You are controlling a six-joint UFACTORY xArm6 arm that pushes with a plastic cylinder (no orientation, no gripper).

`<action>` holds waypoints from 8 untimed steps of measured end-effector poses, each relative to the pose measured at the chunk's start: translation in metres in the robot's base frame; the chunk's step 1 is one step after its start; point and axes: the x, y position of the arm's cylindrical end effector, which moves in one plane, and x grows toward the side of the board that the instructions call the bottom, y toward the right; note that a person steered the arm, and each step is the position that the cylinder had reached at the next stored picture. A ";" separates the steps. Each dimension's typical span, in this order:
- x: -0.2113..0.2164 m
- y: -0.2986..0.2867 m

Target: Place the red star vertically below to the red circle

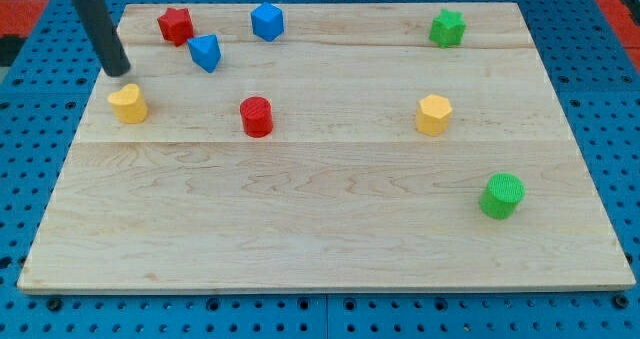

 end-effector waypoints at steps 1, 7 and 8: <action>-0.044 -0.007; 0.020 0.222; 0.030 0.241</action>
